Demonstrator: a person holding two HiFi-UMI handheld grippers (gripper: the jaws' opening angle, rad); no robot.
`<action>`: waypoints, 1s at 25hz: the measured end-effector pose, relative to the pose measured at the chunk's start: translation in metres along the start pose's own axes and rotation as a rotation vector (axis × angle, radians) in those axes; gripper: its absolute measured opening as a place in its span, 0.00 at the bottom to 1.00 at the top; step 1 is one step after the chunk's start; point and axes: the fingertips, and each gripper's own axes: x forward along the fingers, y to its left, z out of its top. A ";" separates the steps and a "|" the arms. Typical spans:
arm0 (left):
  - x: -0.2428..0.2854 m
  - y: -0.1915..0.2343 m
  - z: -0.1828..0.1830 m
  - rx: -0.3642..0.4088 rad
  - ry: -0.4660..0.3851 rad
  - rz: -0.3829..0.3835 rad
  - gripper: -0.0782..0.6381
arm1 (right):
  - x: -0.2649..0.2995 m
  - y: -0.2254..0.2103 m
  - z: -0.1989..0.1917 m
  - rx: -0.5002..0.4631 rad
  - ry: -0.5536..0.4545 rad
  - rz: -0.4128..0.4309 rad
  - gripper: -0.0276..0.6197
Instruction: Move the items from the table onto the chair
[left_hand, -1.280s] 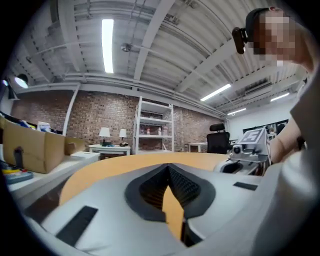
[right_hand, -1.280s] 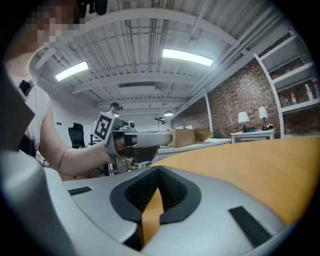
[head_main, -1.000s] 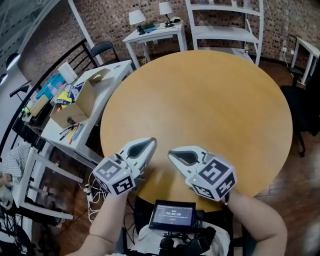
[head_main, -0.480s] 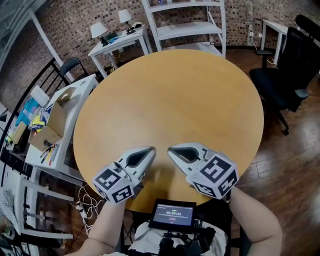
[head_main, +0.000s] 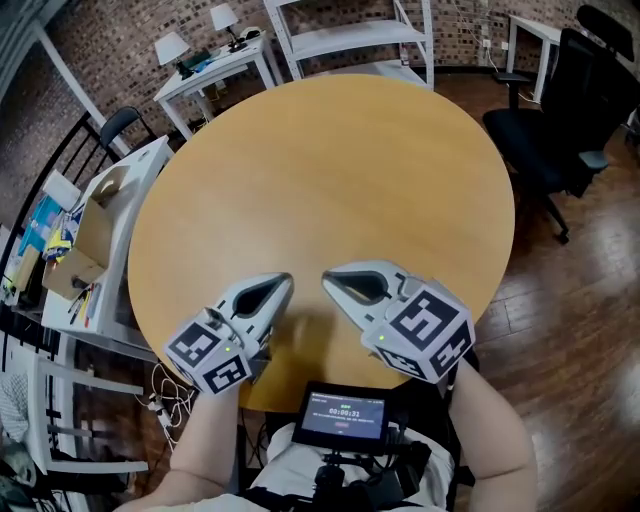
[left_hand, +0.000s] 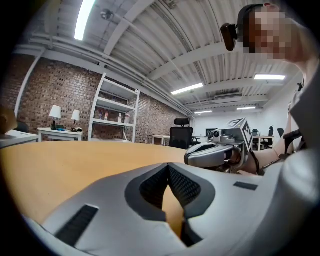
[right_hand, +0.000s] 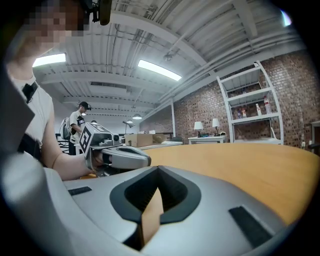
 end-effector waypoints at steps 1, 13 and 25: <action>0.001 -0.001 0.001 0.000 0.000 0.000 0.11 | -0.001 -0.001 0.000 -0.002 -0.001 0.000 0.05; -0.002 0.003 -0.001 -0.001 0.004 -0.007 0.12 | 0.006 0.002 0.002 0.004 -0.003 0.001 0.05; -0.003 0.003 -0.001 -0.002 0.002 -0.019 0.11 | 0.008 0.002 0.001 0.011 0.008 -0.004 0.05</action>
